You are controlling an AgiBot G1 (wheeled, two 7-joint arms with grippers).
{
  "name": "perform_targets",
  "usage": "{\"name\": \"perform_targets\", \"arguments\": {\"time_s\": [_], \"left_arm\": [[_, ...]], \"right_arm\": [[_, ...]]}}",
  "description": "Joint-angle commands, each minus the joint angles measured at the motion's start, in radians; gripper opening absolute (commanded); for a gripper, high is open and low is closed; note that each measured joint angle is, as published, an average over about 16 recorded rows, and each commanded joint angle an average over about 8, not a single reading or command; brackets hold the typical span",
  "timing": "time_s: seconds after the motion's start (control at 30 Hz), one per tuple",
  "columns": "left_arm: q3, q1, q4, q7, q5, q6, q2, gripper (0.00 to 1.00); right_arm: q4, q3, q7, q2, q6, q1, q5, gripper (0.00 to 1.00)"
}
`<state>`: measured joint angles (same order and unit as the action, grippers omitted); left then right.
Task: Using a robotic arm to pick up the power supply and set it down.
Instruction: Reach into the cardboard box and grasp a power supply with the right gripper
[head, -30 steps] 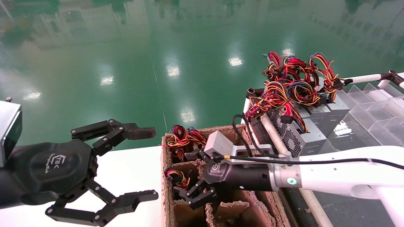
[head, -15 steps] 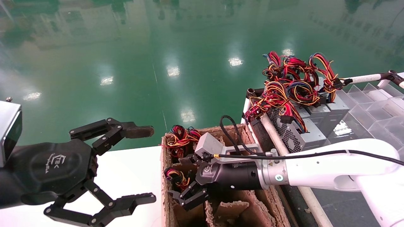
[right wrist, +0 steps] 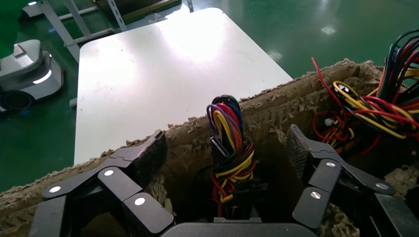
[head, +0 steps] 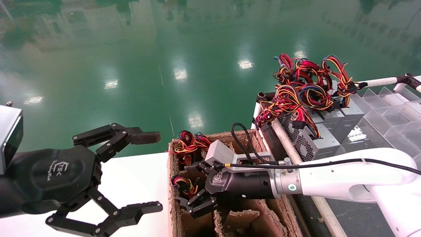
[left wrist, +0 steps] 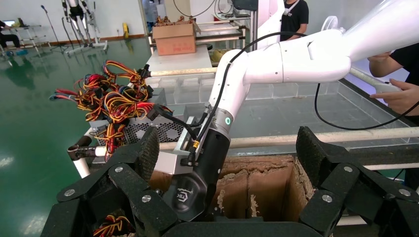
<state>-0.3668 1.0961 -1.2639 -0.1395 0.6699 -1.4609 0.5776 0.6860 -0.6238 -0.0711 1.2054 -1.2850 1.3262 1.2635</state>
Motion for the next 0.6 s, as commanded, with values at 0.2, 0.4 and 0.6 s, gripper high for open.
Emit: {"name": "perform_targets", "arguments": {"time_s": [0.2, 0.4, 0.6], "left_arm": [[0.0, 0.0, 0.0, 0.0, 0.0, 0.0, 0.0, 1.0], [0.0, 0.0, 0.0, 0.0, 0.0, 0.0, 0.0, 1.0], [0.0, 0.0, 0.0, 0.0, 0.0, 0.0, 0.0, 1.0]], "right_arm": [[0.004, 0.003, 0.012, -0.005, 0.005, -0.005, -0.001, 0.0], [0.006, 0.006, 0.014, -0.006, 0.004, -0.008, -0.006, 0.0], [0.003, 0.006, 0.012, 0.0, 0.007, -0.007, -0.006, 0.0]]}}
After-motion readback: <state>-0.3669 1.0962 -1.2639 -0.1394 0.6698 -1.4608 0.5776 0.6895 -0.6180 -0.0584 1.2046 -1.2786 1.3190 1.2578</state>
